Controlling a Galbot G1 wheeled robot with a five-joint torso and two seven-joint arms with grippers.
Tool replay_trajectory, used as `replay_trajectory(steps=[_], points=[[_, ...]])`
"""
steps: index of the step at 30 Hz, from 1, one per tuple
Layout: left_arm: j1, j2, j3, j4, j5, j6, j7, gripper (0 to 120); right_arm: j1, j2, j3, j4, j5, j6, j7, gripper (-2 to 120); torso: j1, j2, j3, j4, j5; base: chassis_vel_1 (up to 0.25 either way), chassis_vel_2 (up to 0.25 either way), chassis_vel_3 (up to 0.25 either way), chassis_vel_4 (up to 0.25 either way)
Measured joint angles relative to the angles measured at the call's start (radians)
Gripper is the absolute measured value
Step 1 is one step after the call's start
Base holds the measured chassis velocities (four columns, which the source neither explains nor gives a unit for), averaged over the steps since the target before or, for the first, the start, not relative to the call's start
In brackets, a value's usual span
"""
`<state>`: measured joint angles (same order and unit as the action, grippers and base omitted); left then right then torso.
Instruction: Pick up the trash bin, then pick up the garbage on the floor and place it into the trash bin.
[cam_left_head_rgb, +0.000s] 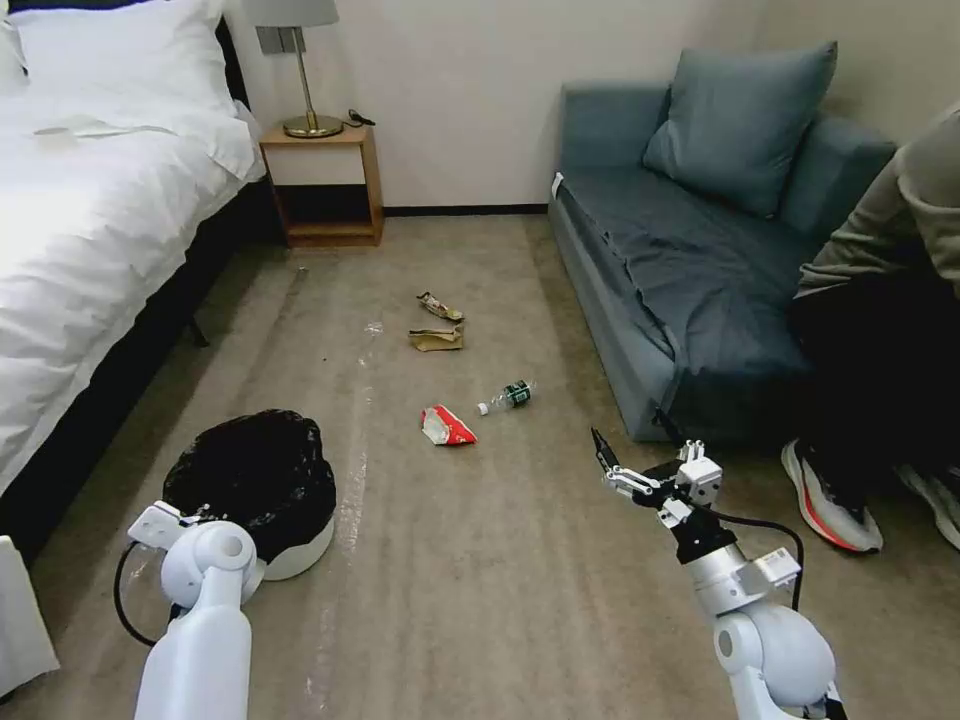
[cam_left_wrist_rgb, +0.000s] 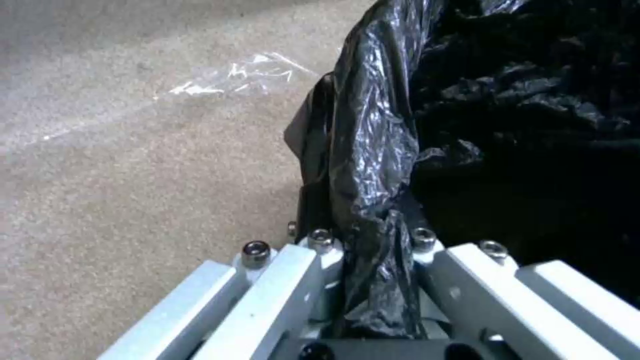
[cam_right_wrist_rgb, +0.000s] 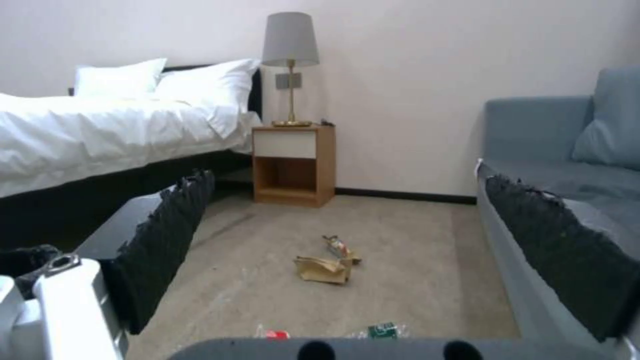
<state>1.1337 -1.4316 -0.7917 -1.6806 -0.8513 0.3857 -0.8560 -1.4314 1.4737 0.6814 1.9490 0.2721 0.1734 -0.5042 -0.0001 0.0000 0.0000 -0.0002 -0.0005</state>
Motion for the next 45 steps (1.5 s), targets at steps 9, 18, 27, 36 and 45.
replay_trajectory(steps=[9,18,27,36,45], points=[[0.083,0.007,-0.020,-0.109,0.224,0.059,0.170,3,0.005,0.000,-0.009,-0.012,0.000,0.015,0.060,100,0.000,0.000,0.000,0.0002,-0.0005,0.000,0.000,0.000,0.000],[0.142,0.023,-0.044,-0.256,0.394,0.104,0.350,3,0.016,0.009,-0.032,-0.032,-0.004,0.035,0.191,100,0.000,0.000,0.000,0.0002,0.0004,0.000,0.000,0.000,0.000],[0.185,0.015,-0.039,-0.431,0.426,0.169,0.371,3,0.037,0.029,-0.056,-0.063,-0.033,0.095,0.288,100,0.000,0.000,0.000,0.0002,0.0008,0.000,0.000,0.000,0.000],[0.202,0.007,-0.053,-0.445,0.451,0.150,0.364,3,0.030,0.036,-0.048,-0.087,-0.047,0.136,0.284,100,0.000,0.000,0.000,0.0002,0.0006,0.000,0.000,0.000,0.000],[0.209,0.003,-0.054,-0.419,0.449,0.128,0.367,3,0.025,0.041,-0.037,-0.101,-0.079,0.152,0.276,100,0.000,0.000,0.000,0.0002,0.0004,0.000,0.000,0.000,0.000]])
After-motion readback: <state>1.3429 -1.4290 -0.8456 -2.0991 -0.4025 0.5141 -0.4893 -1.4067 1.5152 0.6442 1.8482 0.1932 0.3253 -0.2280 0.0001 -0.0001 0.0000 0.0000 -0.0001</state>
